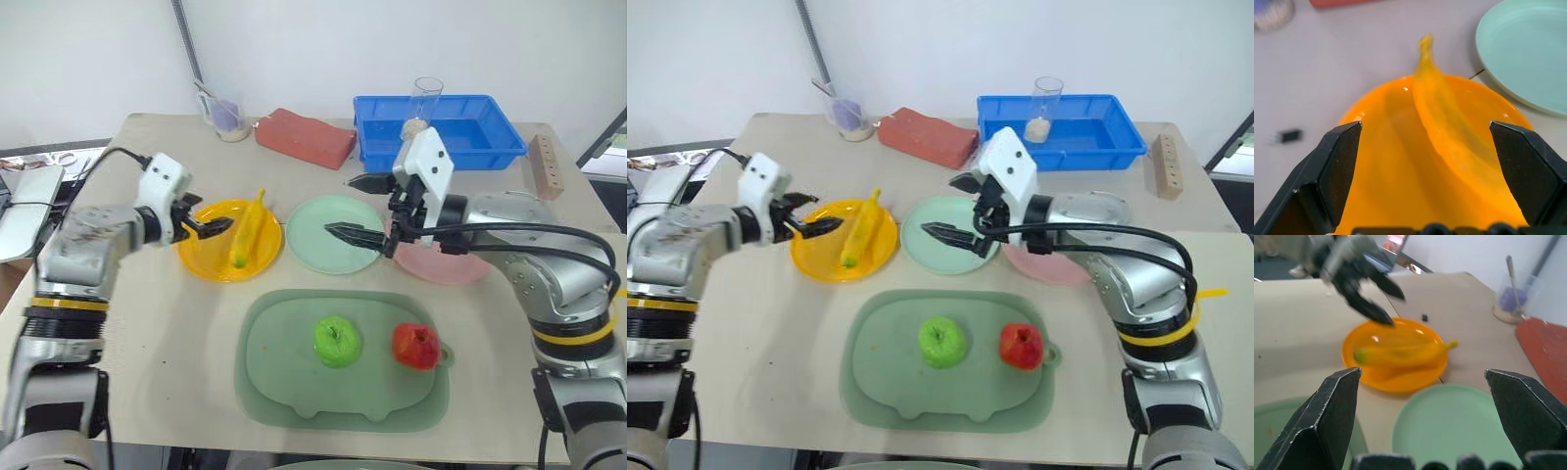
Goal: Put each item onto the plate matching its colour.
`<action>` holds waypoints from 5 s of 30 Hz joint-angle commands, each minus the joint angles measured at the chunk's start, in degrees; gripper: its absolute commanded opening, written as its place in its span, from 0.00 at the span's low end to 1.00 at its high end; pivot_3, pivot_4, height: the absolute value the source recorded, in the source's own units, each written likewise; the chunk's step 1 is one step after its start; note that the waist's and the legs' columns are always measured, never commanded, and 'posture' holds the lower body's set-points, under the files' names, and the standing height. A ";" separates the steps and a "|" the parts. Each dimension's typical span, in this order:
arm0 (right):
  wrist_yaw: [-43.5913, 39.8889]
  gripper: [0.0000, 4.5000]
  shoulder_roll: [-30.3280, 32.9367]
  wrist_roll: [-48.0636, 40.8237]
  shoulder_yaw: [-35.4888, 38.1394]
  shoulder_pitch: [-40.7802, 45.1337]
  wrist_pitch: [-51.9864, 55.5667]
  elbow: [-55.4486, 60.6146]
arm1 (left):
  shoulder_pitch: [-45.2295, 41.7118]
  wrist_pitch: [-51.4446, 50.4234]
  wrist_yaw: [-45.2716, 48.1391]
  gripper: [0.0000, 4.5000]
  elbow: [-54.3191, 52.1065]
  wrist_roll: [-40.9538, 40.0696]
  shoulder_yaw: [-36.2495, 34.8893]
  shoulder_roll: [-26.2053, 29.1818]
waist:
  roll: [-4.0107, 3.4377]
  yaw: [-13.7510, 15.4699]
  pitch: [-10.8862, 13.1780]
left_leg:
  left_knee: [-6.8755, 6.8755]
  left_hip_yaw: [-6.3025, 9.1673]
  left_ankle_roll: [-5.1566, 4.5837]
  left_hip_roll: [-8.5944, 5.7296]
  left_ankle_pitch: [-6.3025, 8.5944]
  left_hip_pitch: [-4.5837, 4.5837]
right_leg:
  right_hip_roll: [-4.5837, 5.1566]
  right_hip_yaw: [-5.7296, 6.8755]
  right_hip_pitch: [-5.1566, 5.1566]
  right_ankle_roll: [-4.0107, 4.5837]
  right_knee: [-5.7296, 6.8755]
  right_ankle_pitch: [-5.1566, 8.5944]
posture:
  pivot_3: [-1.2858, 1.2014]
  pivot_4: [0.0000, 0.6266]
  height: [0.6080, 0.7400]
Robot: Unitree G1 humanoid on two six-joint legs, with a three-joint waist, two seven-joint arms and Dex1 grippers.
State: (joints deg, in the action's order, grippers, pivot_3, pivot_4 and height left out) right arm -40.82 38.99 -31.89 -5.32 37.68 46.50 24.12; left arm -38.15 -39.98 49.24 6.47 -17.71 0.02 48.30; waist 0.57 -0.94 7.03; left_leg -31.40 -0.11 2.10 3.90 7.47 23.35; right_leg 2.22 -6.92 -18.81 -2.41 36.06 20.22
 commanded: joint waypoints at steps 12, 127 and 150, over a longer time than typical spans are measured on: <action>-14.75 1.00 15.20 -11.85 11.18 -13.94 1.46 11.91 | 11.15 11.48 24.56 1.00 -28.38 -10.19 7.70 0.01 | -0.05 -0.50 0.02 | 0.01 -0.01 -0.01 0.02 0.00 -0.09 | 0.00 -0.03 0.50 0.02 -0.17 0.02 | 0.52 0.24 1.00; 0.57 0.66 9.91 11.59 7.55 -10.35 -3.98 -23.82 | -5.72 19.59 12.33 1.00 -2.83 -2.67 10.65 -24.98 | -0.31 0.21 -0.13 | -0.81 0.07 -0.51 -0.11 0.27 0.33 | -0.01 -0.03 0.64 -0.22 -0.17 0.05 | 0.52 0.24 1.00; 5.89 1.00 4.60 7.06 30.58 -14.15 -5.02 -18.27 | -0.34 13.63 -10.82 1.00 0.32 -0.16 -10.10 -17.47 | -0.47 -0.07 -0.12 | -0.77 0.09 -0.43 -0.06 0.22 0.11 | -0.09 -0.10 0.75 -0.23 -0.01 0.05 | 0.52 0.24 1.00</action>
State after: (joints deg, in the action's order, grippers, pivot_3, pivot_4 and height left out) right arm -39.01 44.84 -22.92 20.09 23.86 40.78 2.59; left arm -38.42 -28.31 44.69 4.89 -19.47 -4.70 29.59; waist 0.10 -1.01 6.91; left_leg -32.15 -0.01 1.67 3.85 7.69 23.41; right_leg 2.12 -7.01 -18.04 -2.63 36.05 20.26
